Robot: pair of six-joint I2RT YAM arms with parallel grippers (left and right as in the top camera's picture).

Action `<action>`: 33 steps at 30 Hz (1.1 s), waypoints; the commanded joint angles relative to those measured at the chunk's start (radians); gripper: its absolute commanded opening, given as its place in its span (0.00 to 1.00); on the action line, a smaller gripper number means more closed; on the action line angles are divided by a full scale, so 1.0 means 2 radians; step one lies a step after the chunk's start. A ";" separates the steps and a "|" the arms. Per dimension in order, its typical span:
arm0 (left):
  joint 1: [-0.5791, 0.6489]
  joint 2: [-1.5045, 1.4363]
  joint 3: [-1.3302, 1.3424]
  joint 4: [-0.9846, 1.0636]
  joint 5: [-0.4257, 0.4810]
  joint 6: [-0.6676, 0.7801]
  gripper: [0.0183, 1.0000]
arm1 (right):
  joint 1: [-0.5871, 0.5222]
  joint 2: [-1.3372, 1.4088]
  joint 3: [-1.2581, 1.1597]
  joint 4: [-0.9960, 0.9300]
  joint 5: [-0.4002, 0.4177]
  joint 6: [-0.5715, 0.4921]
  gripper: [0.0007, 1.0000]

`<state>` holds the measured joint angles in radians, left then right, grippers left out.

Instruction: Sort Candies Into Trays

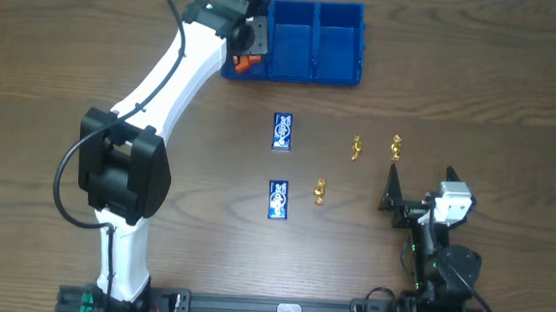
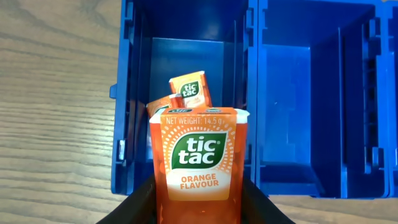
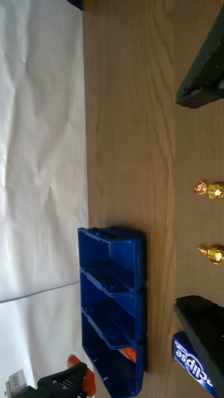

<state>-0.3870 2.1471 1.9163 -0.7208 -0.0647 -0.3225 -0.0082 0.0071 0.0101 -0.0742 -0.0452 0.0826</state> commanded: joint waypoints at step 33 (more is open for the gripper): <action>0.184 -0.975 -0.763 0.356 0.095 0.161 1.00 | 0.004 -0.002 -0.001 -0.003 0.003 -0.003 1.00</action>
<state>-0.0483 0.3244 0.5381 -0.0326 0.0704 -0.0250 -0.0078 0.0063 0.0101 -0.0742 -0.0452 0.0826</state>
